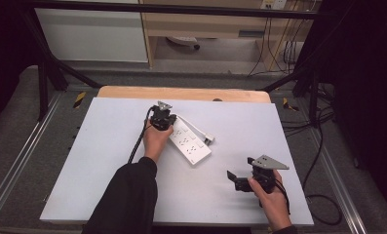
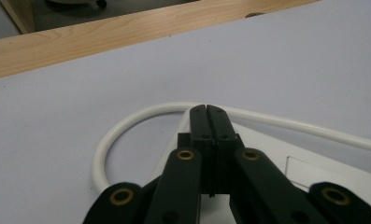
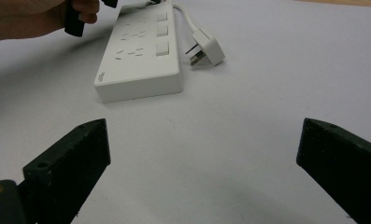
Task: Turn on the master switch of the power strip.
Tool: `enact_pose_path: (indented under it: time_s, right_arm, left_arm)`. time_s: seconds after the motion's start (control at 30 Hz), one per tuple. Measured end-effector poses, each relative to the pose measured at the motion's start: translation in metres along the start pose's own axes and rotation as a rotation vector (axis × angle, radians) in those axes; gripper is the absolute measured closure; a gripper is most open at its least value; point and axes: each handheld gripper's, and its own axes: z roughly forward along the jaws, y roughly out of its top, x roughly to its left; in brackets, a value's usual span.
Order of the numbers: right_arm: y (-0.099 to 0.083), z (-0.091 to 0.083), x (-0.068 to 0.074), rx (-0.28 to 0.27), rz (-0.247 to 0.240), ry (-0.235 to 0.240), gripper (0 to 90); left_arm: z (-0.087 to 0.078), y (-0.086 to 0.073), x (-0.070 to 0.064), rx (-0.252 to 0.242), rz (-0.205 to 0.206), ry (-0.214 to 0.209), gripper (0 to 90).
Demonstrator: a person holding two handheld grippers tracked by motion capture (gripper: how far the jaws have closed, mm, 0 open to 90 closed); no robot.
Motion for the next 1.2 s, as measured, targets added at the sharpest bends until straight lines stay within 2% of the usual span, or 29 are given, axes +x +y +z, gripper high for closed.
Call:
enact_pose_path:
  time_s: [1.0,1.2]
  right_arm:
    - [-0.0002,-0.0003,-0.0004,0.003,-0.002,-0.001,3.3]
    - [0.0001,-0.0003,-0.0002,0.002,-0.004,-0.002,3.2]
  left_arm:
    - [-0.0005,-0.0005,-0.0023,-0.007,0.000,0.015,90.0]
    - [-0.0015,0.0001,-0.0010,-0.008,-0.017,0.007,90.0]
